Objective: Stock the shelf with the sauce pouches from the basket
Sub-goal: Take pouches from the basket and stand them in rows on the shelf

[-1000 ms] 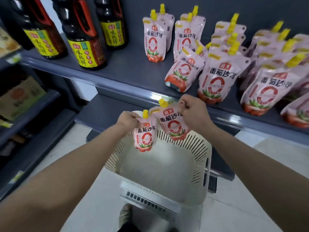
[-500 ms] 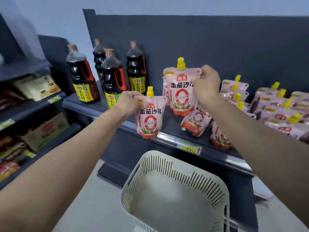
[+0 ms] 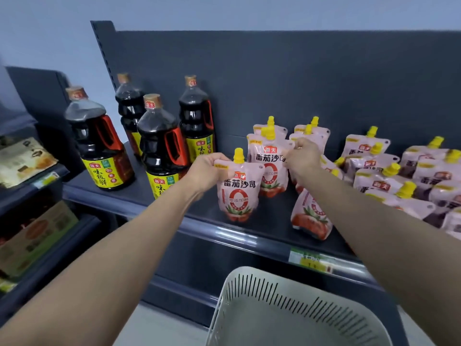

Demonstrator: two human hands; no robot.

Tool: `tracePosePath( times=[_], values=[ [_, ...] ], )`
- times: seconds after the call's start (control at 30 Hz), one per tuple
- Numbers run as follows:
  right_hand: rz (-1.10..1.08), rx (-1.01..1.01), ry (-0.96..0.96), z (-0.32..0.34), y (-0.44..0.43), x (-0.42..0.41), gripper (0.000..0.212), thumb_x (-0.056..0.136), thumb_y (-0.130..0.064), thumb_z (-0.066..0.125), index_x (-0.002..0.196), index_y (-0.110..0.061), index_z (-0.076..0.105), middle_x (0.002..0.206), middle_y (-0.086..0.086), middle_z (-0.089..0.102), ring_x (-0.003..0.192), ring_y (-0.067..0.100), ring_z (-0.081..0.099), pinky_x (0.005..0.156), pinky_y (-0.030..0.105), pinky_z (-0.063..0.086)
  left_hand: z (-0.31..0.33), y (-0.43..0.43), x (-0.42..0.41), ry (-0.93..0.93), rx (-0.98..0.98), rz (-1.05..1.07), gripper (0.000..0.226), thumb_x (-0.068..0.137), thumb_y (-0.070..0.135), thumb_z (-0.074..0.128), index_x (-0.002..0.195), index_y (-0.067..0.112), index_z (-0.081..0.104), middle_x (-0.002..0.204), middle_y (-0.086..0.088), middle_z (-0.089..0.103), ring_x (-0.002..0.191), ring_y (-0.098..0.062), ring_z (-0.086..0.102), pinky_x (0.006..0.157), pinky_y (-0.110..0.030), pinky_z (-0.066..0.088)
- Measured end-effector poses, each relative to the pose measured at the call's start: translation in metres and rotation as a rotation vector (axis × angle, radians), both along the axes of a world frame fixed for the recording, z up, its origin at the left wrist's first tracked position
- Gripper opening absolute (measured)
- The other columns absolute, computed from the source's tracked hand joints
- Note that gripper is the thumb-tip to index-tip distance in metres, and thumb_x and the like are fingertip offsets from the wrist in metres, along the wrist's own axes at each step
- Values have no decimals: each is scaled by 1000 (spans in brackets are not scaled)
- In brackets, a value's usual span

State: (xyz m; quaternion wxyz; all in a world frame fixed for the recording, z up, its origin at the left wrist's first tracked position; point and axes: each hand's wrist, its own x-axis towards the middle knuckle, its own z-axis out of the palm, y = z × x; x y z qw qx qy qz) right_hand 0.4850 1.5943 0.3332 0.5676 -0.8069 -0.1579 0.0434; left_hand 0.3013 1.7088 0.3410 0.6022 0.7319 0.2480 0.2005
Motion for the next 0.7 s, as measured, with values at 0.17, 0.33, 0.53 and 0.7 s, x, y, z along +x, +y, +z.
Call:
tracePosePath(
  times=[0.17, 0.33, 0.53, 0.7],
  values=[
    [37, 14, 83, -23, 15, 9, 45, 71, 15, 49, 49, -18, 29, 62, 3, 39, 70, 23, 46, 58, 38, 42, -15, 16, 15, 15, -18, -62, 26, 76, -12, 64, 69, 12, 58, 71, -6, 63, 66, -15, 59, 62, -24, 52],
    [81, 22, 123, -30, 17, 4, 42, 79, 6, 58, 52, -18, 35, 74, 8, 52, 86, 34, 62, 75, 57, 54, -22, 19, 23, 24, -15, -93, 27, 77, -10, 66, 66, 14, 60, 62, 3, 64, 61, -7, 59, 53, -14, 48],
    [147, 7, 187, -32, 10, 10, 29, 82, 3, 60, 63, -14, 46, 90, 17, 59, 87, 32, 59, 82, 61, 53, -28, 12, 32, 20, -33, -120, 29, 76, -11, 66, 64, 16, 61, 58, 6, 64, 60, -7, 59, 55, -15, 48],
    [203, -43, 134, -27, 2, 9, 31, 86, 1, 62, 63, -17, 51, 71, 3, 57, 72, 21, 57, 58, 27, 53, -24, 0, 41, 12, -55, -136, 26, 76, -11, 66, 67, 13, 61, 67, 0, 65, 64, -9, 61, 58, -17, 50]
  ],
)
